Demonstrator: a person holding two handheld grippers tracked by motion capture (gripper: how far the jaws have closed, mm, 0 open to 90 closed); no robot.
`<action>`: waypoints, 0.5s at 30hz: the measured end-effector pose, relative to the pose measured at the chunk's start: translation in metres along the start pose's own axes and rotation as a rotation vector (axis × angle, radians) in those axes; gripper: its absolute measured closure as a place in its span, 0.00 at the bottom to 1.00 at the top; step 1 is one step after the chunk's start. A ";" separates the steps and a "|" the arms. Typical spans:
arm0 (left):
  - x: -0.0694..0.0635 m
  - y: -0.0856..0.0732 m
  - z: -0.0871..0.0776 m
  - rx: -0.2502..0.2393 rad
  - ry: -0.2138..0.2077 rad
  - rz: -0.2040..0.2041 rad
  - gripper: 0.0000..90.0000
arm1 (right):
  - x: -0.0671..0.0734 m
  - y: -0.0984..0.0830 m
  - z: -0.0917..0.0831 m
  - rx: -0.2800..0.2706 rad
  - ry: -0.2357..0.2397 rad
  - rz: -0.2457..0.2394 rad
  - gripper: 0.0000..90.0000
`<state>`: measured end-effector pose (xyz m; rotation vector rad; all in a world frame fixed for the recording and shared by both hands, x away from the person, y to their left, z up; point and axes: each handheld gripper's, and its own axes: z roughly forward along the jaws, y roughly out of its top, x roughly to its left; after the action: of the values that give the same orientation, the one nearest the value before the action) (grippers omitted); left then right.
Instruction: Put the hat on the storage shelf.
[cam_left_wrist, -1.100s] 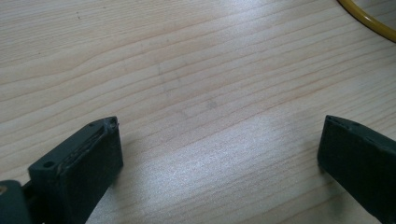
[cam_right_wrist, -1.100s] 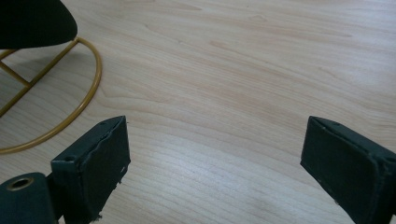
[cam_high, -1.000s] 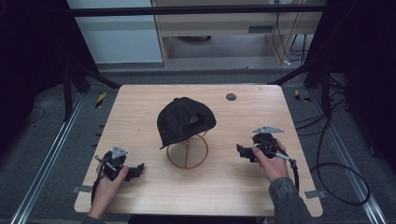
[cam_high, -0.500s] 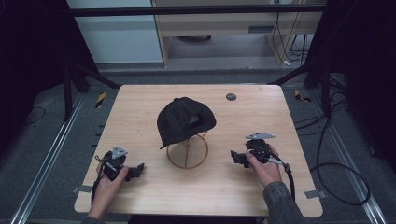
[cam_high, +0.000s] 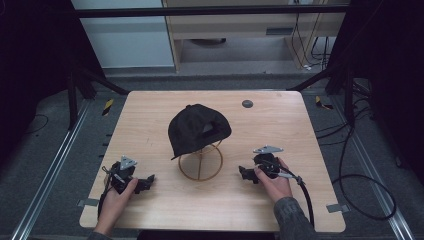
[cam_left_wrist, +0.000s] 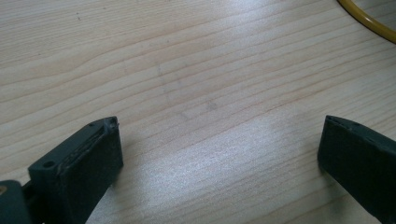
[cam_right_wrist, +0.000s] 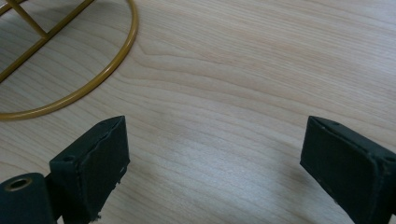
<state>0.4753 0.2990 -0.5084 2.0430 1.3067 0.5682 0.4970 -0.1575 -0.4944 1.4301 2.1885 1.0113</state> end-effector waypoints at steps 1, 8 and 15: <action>0.000 0.000 0.000 0.000 0.000 0.000 0.00 | 0.001 0.000 0.001 -0.002 0.003 -0.002 0.09; 0.000 0.001 0.001 0.000 0.005 -0.004 0.00 | 0.007 -0.001 0.009 -0.008 0.012 0.001 0.09; 0.002 0.002 0.002 0.001 0.020 -0.016 0.00 | 0.014 -0.004 0.017 -0.019 0.000 -0.010 0.08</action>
<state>0.4791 0.2992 -0.5082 2.0309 1.3336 0.5830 0.4987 -0.1398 -0.5071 1.4091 2.1777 1.0263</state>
